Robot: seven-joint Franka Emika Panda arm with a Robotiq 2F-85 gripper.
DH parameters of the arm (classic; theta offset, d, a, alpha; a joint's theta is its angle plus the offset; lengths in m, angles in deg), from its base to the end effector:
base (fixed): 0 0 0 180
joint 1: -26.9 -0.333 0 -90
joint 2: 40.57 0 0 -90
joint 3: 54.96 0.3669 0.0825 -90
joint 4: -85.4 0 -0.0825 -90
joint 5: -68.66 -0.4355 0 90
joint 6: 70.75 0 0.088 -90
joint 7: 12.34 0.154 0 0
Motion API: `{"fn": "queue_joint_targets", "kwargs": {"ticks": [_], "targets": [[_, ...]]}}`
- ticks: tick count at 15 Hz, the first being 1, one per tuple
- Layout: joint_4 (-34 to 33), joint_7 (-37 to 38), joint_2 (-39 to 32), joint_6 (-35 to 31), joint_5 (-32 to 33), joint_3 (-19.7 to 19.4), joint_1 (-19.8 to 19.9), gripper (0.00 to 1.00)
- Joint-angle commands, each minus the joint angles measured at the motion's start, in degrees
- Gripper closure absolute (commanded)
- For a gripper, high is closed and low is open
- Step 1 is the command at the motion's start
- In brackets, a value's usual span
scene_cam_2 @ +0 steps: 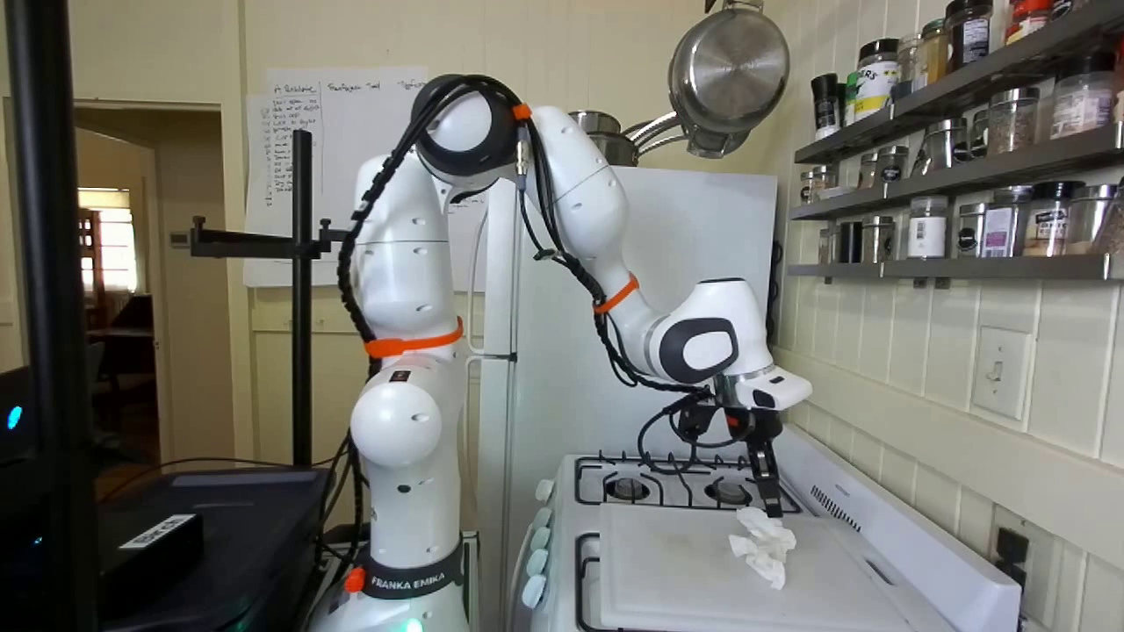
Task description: Pick up the napkin and throw it on the floor
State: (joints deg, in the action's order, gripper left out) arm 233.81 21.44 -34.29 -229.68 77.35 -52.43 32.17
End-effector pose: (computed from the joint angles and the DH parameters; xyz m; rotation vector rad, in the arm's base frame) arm 0.5024 -0.0203 0.2913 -3.0065 0.7731 -0.4734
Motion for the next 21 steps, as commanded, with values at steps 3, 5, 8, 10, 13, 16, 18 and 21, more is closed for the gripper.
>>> {"fn": "queue_joint_targets", "kwargs": {"ticks": [3, 5, 8, 10, 13, 16, 18, 21], "targets": [[-0.9, -1.9, -5.1, -6.8, -6.0, -0.4, -1.6, 0.38], [-1.3, -2.9, -6.8, -8.4, -8.9, -0.3, -2.6, 0.22], [-2.2, -5.6, -8.9, -9.0, -13.3, -0.2, -4.0, 0.01], [-3.2, -7.4, -10.3, -8.1, -15.4, -0.2, -4.8, 0.37], [-3.9, -9.1, -11.7, -7.7, -17.6, -0.4, -5.2, 0.53], [-4.1, -9.9, -12.1, -7.5, -18.6, -0.7, -5.2, 0.76], [-3.9, -9.9, -11.5, -7.4, -18.6, -1.1, -5.2, 0.92], [-3.5, -9.0, -10.1, -7.5, -18.0, -2.1, -5.0, 1.0]]}}
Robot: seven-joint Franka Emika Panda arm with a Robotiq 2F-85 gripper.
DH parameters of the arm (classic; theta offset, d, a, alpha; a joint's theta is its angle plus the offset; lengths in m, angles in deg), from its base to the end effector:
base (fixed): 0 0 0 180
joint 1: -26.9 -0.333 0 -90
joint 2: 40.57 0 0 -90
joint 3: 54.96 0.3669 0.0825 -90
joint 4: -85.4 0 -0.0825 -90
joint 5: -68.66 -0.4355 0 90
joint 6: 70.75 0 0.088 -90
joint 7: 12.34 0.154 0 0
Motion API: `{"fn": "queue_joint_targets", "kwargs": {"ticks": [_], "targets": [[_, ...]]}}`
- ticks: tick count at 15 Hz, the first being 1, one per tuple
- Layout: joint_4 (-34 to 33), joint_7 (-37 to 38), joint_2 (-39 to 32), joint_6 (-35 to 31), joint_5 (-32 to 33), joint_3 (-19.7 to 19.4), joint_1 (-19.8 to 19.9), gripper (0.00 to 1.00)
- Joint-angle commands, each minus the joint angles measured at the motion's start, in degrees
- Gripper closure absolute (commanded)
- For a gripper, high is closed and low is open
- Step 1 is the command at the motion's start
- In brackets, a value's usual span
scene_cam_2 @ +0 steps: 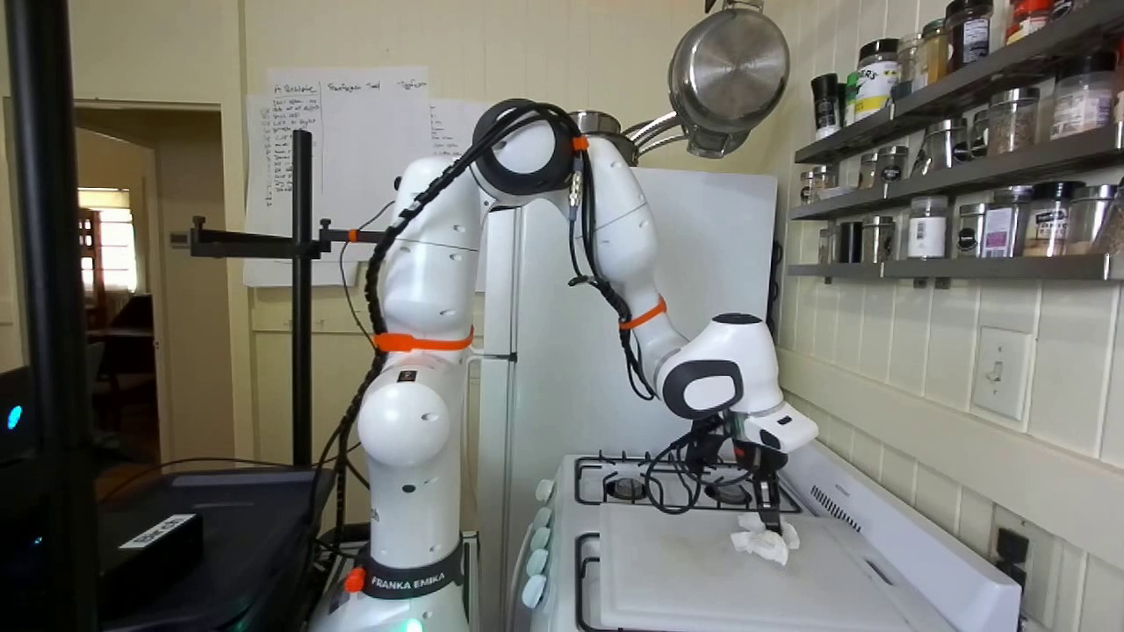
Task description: Pick up the napkin and throw it on the floor
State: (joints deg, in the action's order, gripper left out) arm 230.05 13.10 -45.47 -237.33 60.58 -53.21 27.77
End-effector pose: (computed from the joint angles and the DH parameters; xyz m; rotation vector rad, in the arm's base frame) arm 0.5342 0.0014 0.2362 -2.8746 0.8289 -0.4160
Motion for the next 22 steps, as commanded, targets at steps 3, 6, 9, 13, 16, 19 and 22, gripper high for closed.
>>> {"fn": "queue_joint_targets", "kwargs": {"ticks": [3, 6, 9, 13, 16, 19, 22], "targets": [[0.8, 0.2, 3.0, -0.6, -0.8, -2.2, -0.5, 0.99], [1.8, 1.3, 6.0, -1.3, 0.0, -3.0, -0.1, 0.99], [3.4, 4.8, 9.7, -1.7, 3.9, -3.7, 1.1, 0.99], [6.2, 14.5, 14.0, -0.6, 13.9, -3.9, 5.8, 0.99], [9.5, 23.1, 17.1, 0.1, 22.5, -3.2, 11.7, 0.99], [13.0, 30.4, 20.2, 0.8, 29.0, -2.7, 17.7, 0.99], [16.2, 35.7, 21.8, -0.8, 33.0, -2.7, 23.7, 0.99]]}}
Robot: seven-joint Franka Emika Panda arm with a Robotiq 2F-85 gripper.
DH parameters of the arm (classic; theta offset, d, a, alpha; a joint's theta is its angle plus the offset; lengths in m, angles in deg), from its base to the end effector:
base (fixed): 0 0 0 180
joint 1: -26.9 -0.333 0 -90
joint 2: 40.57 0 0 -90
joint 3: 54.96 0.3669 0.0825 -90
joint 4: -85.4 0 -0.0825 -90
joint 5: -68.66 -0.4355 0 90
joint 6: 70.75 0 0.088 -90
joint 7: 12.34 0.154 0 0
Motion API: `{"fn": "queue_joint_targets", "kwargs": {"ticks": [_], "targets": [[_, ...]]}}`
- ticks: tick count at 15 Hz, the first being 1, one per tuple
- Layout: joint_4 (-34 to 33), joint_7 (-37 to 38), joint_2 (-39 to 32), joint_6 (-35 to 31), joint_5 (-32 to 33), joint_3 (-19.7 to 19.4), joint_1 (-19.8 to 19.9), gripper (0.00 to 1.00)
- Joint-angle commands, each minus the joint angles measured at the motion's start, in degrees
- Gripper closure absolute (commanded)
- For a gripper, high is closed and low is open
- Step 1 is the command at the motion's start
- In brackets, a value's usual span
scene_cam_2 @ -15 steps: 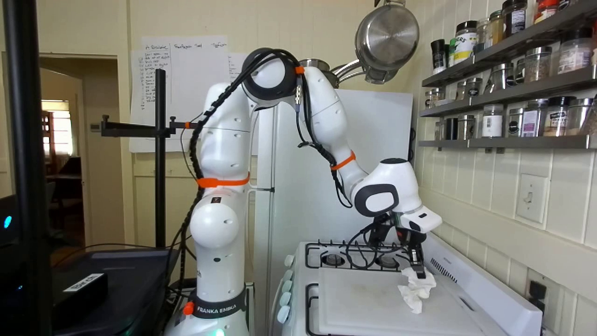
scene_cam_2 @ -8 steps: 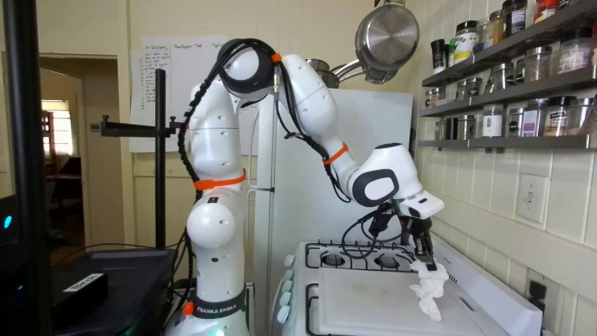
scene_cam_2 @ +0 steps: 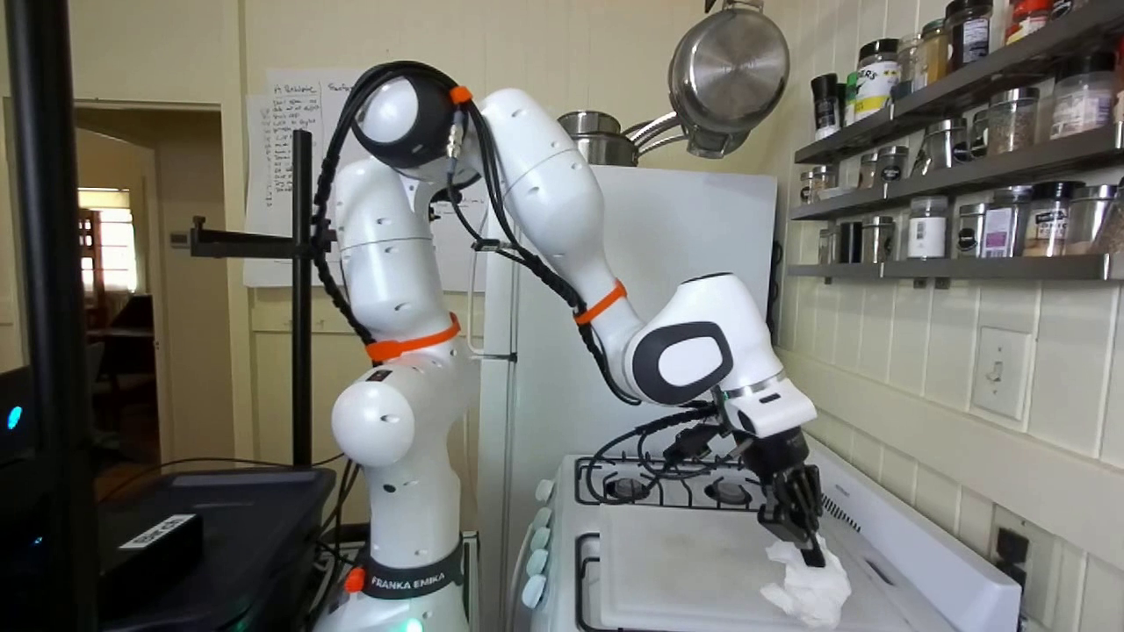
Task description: Pick up the napkin and throw it on the floor
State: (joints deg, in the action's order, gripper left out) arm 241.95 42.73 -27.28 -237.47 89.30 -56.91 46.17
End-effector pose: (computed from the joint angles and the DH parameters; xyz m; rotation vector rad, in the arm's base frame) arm 0.4373 -0.1501 0.3013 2.6773 -1.4597 0.6643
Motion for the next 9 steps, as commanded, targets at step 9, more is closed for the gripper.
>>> {"fn": "queue_joint_targets", "kwargs": {"ticks": [9], "targets": [[1.1, 8.0, -2.3, -4.2, 5.1, -2.5, 10.1, 0.97]]}}
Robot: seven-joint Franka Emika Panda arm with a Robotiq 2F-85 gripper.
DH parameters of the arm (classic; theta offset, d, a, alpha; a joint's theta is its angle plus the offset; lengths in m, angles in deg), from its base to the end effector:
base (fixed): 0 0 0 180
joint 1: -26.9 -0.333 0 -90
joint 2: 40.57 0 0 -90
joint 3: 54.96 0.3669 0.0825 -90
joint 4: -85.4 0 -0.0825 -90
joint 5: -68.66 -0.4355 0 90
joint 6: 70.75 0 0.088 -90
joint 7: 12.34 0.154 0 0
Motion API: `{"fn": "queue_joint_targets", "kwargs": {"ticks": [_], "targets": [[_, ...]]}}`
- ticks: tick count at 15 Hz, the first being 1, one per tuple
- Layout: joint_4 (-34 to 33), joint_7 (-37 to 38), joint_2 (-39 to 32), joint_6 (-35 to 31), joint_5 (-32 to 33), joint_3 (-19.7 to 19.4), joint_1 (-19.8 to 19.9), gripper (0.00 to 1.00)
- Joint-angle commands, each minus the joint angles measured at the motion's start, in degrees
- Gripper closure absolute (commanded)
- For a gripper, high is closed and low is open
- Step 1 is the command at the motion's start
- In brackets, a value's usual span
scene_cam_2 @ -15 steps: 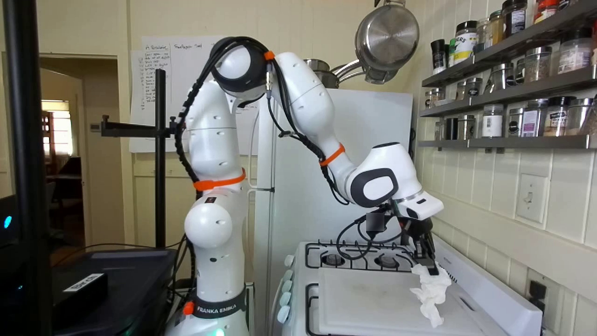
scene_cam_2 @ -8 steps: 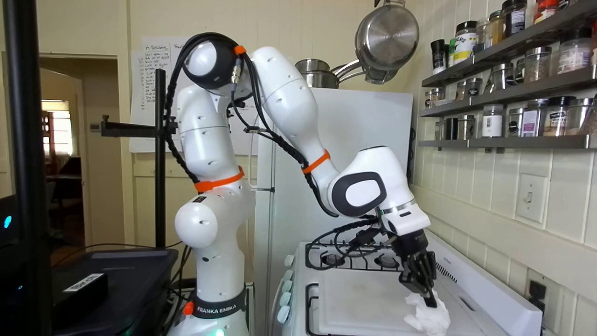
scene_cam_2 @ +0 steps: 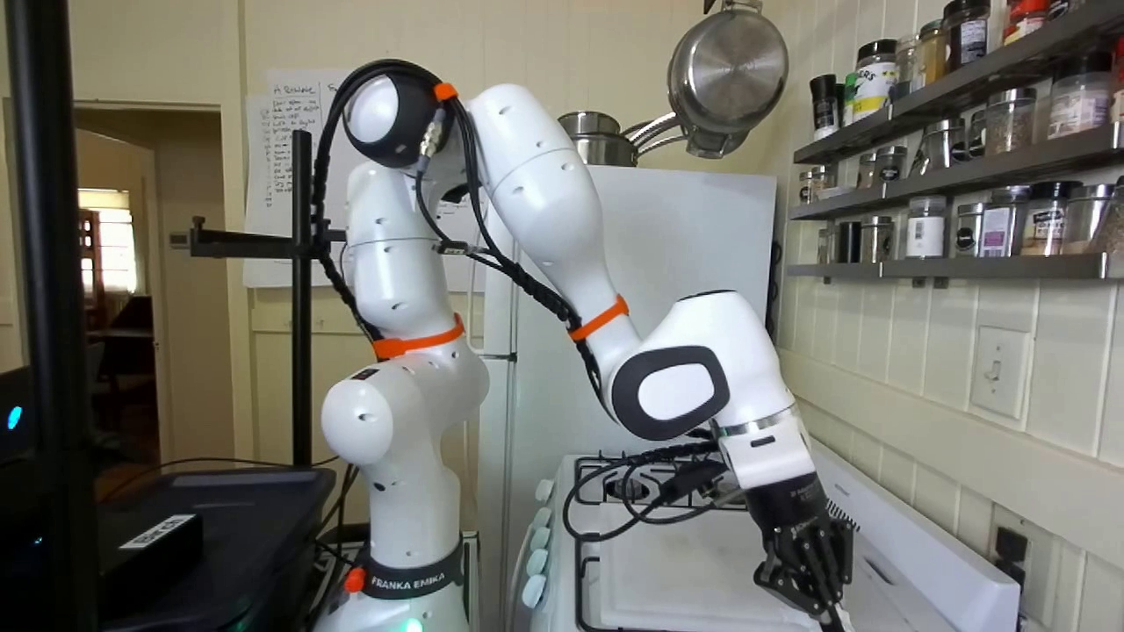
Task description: Pick up the napkin and throw it on the floor
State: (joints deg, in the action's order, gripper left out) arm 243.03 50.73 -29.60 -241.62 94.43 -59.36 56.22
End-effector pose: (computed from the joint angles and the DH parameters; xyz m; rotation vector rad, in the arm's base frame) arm 0.3965 -0.2303 0.2828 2.4460 -1.7866 0.6756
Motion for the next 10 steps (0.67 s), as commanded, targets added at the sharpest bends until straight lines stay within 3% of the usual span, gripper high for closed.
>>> {"fn": "queue_joint_targets", "kwargs": {"ticks": [1, 5, 10], "targets": [[-0.1, 0.0, 0.0, 0.0, 0.0, 0.1, -0.1, 0.97], [-0.1, 0.0, 0.2, 0.0, 0.0, 0.4, -0.4, 0.99], [-3.3, 3.7, -6.5, -1.3, 2.5, 0.2, 5.0, 0.99]]}}
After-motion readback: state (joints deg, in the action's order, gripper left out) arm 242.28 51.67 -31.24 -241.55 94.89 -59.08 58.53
